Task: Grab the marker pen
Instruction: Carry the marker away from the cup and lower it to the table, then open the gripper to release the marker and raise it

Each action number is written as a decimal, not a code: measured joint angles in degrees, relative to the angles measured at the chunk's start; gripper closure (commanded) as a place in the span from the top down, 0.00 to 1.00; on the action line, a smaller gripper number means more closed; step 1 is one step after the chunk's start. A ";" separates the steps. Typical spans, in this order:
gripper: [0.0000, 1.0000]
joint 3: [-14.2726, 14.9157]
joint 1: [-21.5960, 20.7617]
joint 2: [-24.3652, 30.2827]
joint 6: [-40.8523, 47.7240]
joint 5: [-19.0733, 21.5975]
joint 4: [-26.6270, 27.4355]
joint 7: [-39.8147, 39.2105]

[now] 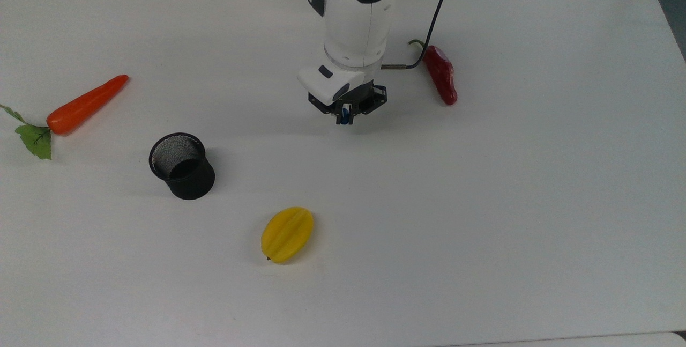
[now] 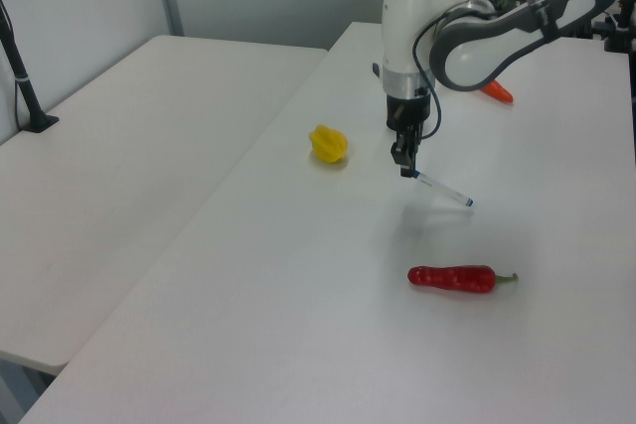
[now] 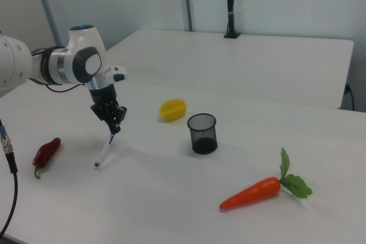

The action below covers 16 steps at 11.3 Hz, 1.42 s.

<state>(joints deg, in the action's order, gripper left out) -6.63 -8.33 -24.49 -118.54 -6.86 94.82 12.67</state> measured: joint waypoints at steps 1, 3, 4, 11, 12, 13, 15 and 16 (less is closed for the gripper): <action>0.41 0.00 0.00 -0.53 0.00 -0.01 -0.03 0.00; 1.00 0.00 0.01 -0.61 0.00 -0.02 -0.13 0.00; 1.00 0.00 0.01 -0.60 0.00 -0.02 -0.22 0.00; 1.00 -0.01 -0.64 4.17 5.28 -1.27 -2.00 0.75; 1.00 -0.01 -0.92 6.45 7.63 -1.27 -2.18 0.75; 1.00 -0.02 -1.11 8.89 9.95 -1.27 -2.31 0.75; 1.00 -0.02 -1.11 12.86 13.73 -1.27 -2.35 0.29; 1.00 0.00 -0.92 15.29 16.40 -1.27 -2.36 -0.92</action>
<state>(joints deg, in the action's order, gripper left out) -6.63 -9.25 -9.20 -102.14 -8.13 92.46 11.74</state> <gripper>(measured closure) 0.000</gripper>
